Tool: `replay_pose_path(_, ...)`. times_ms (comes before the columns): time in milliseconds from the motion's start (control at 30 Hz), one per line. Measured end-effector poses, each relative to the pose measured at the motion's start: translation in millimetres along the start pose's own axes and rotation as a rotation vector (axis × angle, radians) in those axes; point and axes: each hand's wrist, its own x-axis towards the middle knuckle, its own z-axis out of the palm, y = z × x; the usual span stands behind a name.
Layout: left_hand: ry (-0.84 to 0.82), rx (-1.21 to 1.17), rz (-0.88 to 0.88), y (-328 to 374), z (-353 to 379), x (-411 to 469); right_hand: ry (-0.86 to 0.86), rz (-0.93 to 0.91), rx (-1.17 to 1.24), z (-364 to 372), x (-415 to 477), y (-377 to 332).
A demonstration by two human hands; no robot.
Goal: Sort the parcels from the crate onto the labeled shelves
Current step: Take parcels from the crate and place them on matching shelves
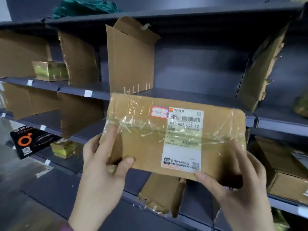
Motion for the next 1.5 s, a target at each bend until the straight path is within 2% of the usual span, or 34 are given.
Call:
replay_pose_path(67, 0.008, -0.059, 0.082, 11, -1, 22, 0.032, 0.003, -0.035, 2, 23, 1)
replay_pose_path(167, 0.021, -0.099, 0.187, 28, 3, 55, -0.129, 0.057, -0.056, -2, 55, 0)
replay_pose_path(267, 0.043, -0.120, 0.294, 48, 13, 87, 0.183, -0.142, -0.086, -13, 81, -31)
replay_pose_path(333, 0.067, -0.155, 0.361, 61, 20, 109, 0.240, -0.219, -0.082, -27, 94, -53)
replay_pose_path(433, 0.083, -0.179, 0.428, 72, 38, 142, 0.257, -0.302, -0.148, -28, 136, -48)
replay_pose_path(600, 0.092, -0.168, 0.405, 74, 75, 198, 0.234, -0.245, -0.220, -21, 190, -45)
replay_pose_path(800, 0.216, -0.192, 0.370, 75, 97, 250, 0.120, -0.213, -0.296, 3, 249, -15)
replay_pose_path(900, 0.203, -0.145, 0.349, 74, 113, 265, 0.097, -0.173, -0.296, 10, 265, -5)
replay_pose_path(1067, 0.025, -0.096, 0.259, 62, 140, 288, 0.139, -0.133, -0.400, 16, 281, 4)
replay_pose_path(1167, -0.009, -0.029, 0.233, 53, 148, 293, 0.187, -0.153, -0.424, 22, 287, 7)
replay_pose_path(1300, -0.053, 0.043, 0.305, 44, 157, 298, 0.211, -0.141, -0.566, 38, 284, 15)
replay_pose_path(1367, -0.064, 0.073, 0.353, 36, 165, 295, 0.229, -0.204, -0.695, 51, 275, 29)
replay_pose_path(1433, -0.006, 0.131, 0.436, 28, 173, 286, 0.266, -0.293, -0.802, 64, 266, 47)
replay_pose_path(1500, 0.092, 0.289, 0.604, 20, 180, 277, 0.263, -0.334, -0.880, 72, 259, 62)
